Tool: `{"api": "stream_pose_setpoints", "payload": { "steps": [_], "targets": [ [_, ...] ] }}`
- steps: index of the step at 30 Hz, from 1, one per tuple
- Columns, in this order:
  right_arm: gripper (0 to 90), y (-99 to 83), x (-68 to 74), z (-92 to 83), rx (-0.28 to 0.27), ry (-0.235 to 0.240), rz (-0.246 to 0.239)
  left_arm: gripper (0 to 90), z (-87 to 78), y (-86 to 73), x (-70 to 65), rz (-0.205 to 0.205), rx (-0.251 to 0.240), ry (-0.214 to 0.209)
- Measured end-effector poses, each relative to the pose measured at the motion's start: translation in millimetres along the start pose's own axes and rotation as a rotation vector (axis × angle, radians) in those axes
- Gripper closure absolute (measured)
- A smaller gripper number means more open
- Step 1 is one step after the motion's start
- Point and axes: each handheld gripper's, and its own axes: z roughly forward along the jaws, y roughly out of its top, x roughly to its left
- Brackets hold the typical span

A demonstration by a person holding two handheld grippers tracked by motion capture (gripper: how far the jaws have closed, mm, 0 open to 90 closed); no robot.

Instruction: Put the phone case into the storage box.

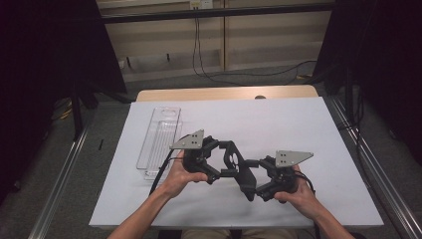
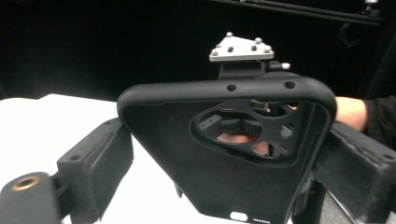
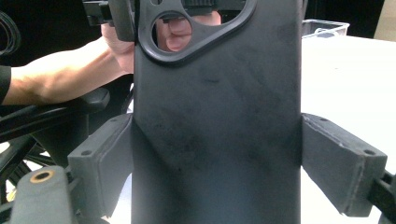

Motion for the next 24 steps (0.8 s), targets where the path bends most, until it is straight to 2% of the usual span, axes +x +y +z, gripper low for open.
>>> {"api": "stream_pose_setpoints", "payload": {
  "steps": [3, 5, 11, 16, 18, 24],
  "targets": [
    [13.8, -0.2, 0.3, -0.1, 0.007, 0.009, 0.001, 7.6, 1.1, 0.5, -0.6, 0.014, 0.002, 0.008],
    [13.9, -0.4, 0.2, 0.4, 0.007, 0.020, 0.000, 6.4, 1.8, 0.2, -1.1, 0.005, 0.004, -0.013],
    [13.9, -1.2, 1.2, 1.6, 0.018, 0.036, 0.001, 8.5, 3.3, 0.0, -2.2, 0.012, 0.003, -0.026],
    [13.9, -1.5, 0.7, 1.9, 0.020, 0.029, -0.004, 9.4, 3.5, -0.3, -1.4, 0.012, 0.010, -0.019],
    [13.8, -1.8, 0.1, 2.1, 0.019, 0.025, -0.002, 10.1, 3.7, -0.7, -1.3, -0.007, 0.005, -0.018],
    [13.5, -1.7, -1.4, 1.9, 0.020, 0.004, 0.001, 11.5, 4.1, -0.4, -0.8, -0.016, 0.011, 0.004]
  ]
}}
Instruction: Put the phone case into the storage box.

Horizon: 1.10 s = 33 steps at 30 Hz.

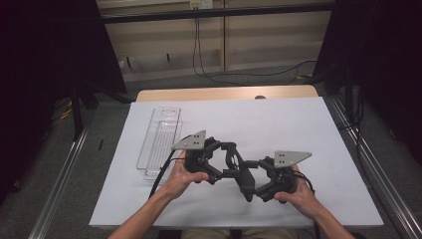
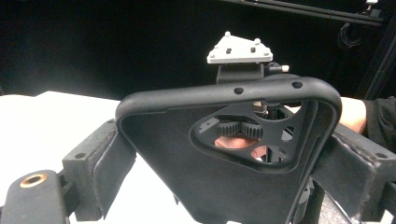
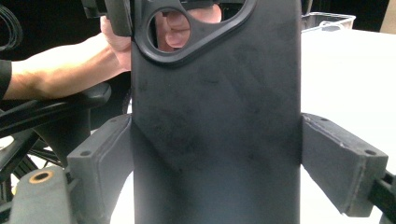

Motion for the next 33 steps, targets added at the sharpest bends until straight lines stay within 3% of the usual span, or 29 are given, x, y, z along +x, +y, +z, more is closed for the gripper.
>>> {"api": "stream_pose_setpoints", "payload": {
  "steps": [6, 8, 13, 19, 33],
  "targets": [
    [12.9, -0.4, -0.1, 0.7, 0.003, -0.016, -0.002, 12.6, 2.7, 0.2, -3.1, -0.007, -0.002, 0.013],
    [12.5, -0.5, 1.0, 1.3, 0.005, -0.028, -0.006, 12.7, 2.3, 1.0, -2.7, 0.009, 0.021, 0.028],
    [10.0, -0.9, 0.9, 1.9, 0.001, -0.042, 0.005, 13.5, 1.7, 1.5, -3.2, -0.007, 0.022, 0.043],
    [7.0, -0.8, 0.4, -0.2, -0.008, -0.059, 0.019, 14.0, -1.5, 2.8, -2.0, -0.014, 0.020, 0.088],
    [1.9, -0.8, -4.3, -12.7, -0.052, -0.212, 0.031, 14.0, -11.2, 3.7, -1.3, -0.019, 0.007, 0.189]
  ]
}}
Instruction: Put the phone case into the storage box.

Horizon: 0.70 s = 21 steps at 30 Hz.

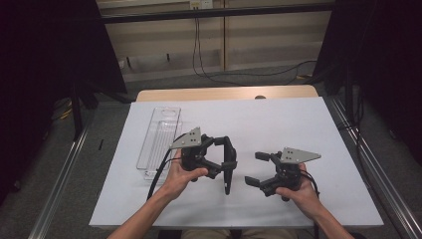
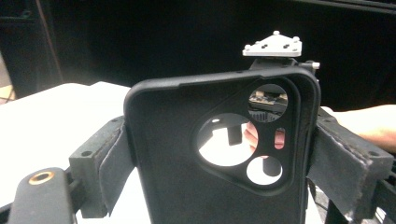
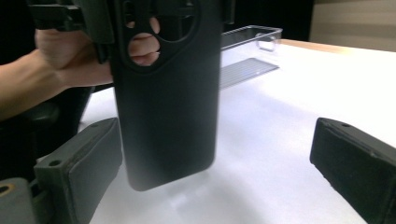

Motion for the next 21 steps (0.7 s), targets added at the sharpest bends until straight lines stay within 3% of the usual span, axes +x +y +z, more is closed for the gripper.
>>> {"api": "stream_pose_setpoints", "payload": {
  "steps": [4, 8, 15, 17, 18, 21],
  "targets": [
    [1.5, -0.9, -0.6, -0.1, 0.017, -0.047, 0.002, 13.9, -4.0, 0.6, 0.5, 0.003, 0.014, 0.025],
    [2.3, -1.2, -1.7, -1.0, 0.026, -0.095, 0.000, 13.9, -6.4, 2.1, 0.0, -0.003, -0.008, 0.057],
    [2.1, 0.2, -1.7, -6.3, 0.005, -0.168, -0.020, 13.8, -12.2, 1.9, 0.2, -0.004, 0.003, 0.120],
    [2.1, 0.5, -0.7, -7.6, 0.003, -0.190, -0.020, 13.9, -13.8, 1.0, -0.7, -0.008, 0.001, 0.167],
    [2.1, 0.7, -0.9, -7.8, 0.002, -0.194, -0.025, 13.8, -15.8, 1.0, 0.5, -0.011, 0.009, 0.142],
    [1.5, 2.6, -1.1, -11.0, -0.023, -0.196, -0.037, 13.8, -20.0, 1.0, 1.0, -0.004, 0.011, 0.166]
  ]
}}
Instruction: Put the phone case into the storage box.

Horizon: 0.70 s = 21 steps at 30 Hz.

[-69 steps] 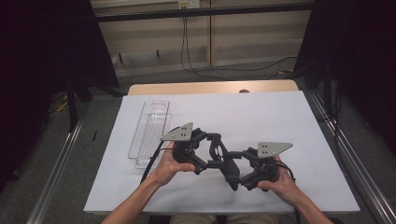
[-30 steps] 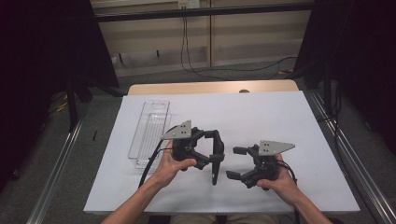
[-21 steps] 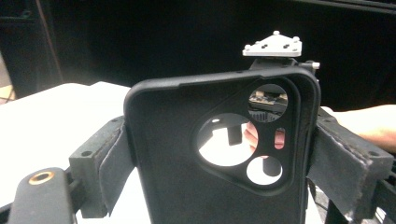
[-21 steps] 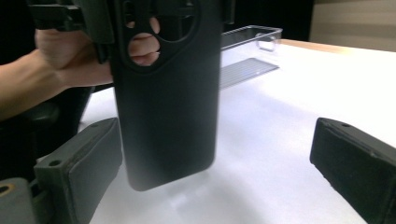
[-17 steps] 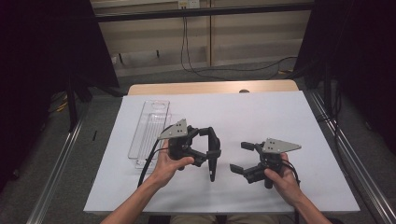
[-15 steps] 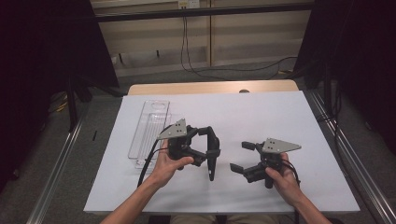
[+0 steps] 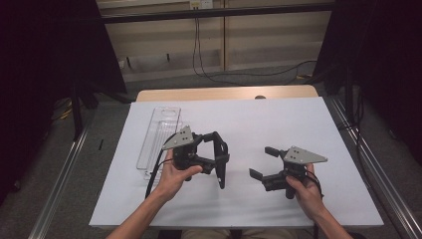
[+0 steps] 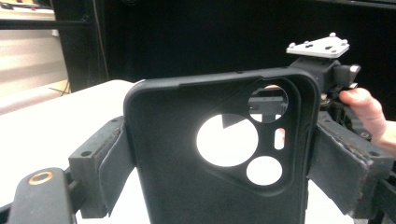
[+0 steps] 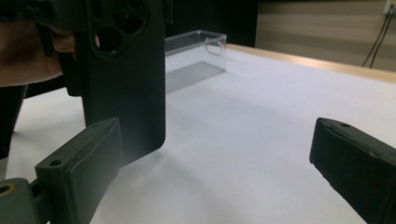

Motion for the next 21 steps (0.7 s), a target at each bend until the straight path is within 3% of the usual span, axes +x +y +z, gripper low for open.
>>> {"api": "stream_pose_setpoints", "payload": {
  "steps": [1, 2, 9, 15, 21],
  "targets": [
    [1.6, 0.7, -0.9, -1.2, -0.009, -0.013, -0.003, 13.9, 0.1, -0.4, -2.2, -0.010, -0.018, 0.048],
    [1.8, 1.0, -1.6, -1.9, -0.004, -0.036, 0.000, 13.9, -2.5, 0.0, 0.0, -0.001, -0.005, 0.020],
    [1.8, -0.4, -7.2, -11.5, -0.002, -0.105, 0.009, 13.8, -7.9, 1.0, 1.1, -0.011, -0.013, 0.084],
    [0.0, -4.1, -9.3, -22.3, -0.027, -0.203, 0.014, 13.7, -10.9, 2.8, 0.5, 0.004, -0.008, 0.109],
    [0.0, -8.9, -12.3, -33.1, -0.028, -0.297, 0.016, 13.7, -13.4, 4.2, -0.1, -0.013, -0.016, 0.139]
  ]
}}
